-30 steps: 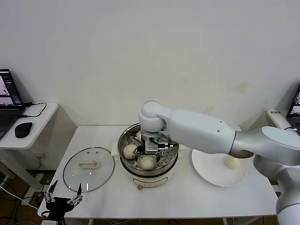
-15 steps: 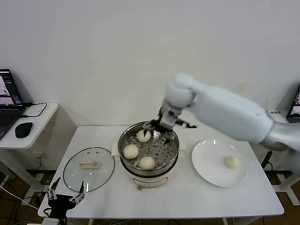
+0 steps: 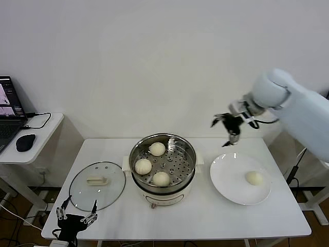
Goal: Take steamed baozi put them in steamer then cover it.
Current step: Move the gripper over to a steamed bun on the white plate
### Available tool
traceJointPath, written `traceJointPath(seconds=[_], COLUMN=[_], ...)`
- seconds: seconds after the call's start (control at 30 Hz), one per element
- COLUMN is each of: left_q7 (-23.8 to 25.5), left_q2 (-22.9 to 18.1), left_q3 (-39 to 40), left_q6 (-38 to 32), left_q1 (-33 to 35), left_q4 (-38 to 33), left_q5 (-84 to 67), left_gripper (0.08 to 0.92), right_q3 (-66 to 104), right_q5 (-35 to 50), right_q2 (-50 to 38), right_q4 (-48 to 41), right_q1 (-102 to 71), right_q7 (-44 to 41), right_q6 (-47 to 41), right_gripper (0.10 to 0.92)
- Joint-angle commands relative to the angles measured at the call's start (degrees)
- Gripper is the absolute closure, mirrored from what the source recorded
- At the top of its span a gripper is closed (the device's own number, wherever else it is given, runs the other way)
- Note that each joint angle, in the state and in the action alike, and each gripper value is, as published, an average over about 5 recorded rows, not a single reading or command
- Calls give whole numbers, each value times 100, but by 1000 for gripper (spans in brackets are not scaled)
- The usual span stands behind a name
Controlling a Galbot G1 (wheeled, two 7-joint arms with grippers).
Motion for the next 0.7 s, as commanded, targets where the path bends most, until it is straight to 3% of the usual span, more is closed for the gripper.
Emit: traceJointPath(seconds=[0.03,0.27,0.7], left_q7=[13,17,42], left_q2=[0,-16,-5], left_q3=[5,-47,-130], left_q6=[9,21,35], left_q1=[68,142,129], left_q4=[-20,42,158], left_q5=[10,9,9], left_gripper=[177,177,177], right_q3=[1459,1622,1771], right_q5=[-1121,-1840,-2425], right_q2=[-616,-286,377], right_q4=[-347,-967,-1925], right_q1=[-2049,-2541,-2760], right_q7=[268,233,274], right_q6=[-229,108,514], right_gripper=[203,203,203])
